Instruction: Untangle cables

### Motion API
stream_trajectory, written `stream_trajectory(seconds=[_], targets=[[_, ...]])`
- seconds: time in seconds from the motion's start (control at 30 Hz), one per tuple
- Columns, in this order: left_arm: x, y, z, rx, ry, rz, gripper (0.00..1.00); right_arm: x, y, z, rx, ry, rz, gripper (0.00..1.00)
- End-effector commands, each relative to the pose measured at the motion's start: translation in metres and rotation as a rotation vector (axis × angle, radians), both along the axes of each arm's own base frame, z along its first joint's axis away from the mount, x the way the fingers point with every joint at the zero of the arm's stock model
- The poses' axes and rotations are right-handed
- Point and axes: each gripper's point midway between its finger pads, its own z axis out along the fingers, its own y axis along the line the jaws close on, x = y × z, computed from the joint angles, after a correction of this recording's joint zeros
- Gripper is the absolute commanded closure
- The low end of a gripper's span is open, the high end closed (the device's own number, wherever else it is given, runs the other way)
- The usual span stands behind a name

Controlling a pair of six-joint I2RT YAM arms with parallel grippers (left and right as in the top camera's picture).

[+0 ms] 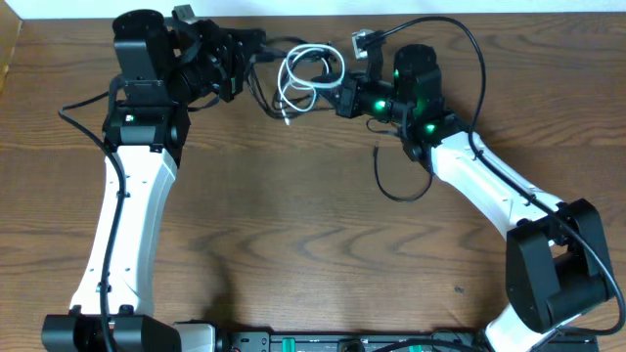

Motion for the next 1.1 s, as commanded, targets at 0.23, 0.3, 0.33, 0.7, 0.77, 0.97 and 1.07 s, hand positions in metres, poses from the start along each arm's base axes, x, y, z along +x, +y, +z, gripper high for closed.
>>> stream_trajectory(seconds=[0.23,0.3,0.33,0.7,0.77,0.97,1.07], targets=[[-0.020,0.024,-0.063,0.606,-0.145,-0.173,0.52,-0.013,-0.037,-0.051,-0.236,0.047,0.043,0.99],[-0.018,0.039,-0.074,0.751,-0.156,-0.166,0.52,-0.024,-0.043,-0.069,-0.319,0.057,0.083,0.99],[-0.014,0.043,-0.072,0.807,-0.196,-0.171,0.48,-0.031,-0.049,-0.082,-0.381,0.064,0.109,0.99],[-0.024,-0.039,-0.051,0.905,-0.529,-0.418,0.23,-0.061,-0.079,-0.133,-0.687,0.143,0.142,0.99],[-0.034,-0.056,-0.055,0.905,-0.541,-0.472,0.22,-0.062,-0.078,-0.132,-0.684,0.142,0.147,0.99],[-0.044,-0.077,-0.068,0.896,-0.525,-0.547,0.22,-0.065,-0.075,-0.131,-0.664,0.144,0.163,0.99],[-0.048,-0.088,-0.081,0.883,-0.504,-0.594,0.22,-0.065,-0.075,-0.131,-0.663,0.144,0.163,0.99]])
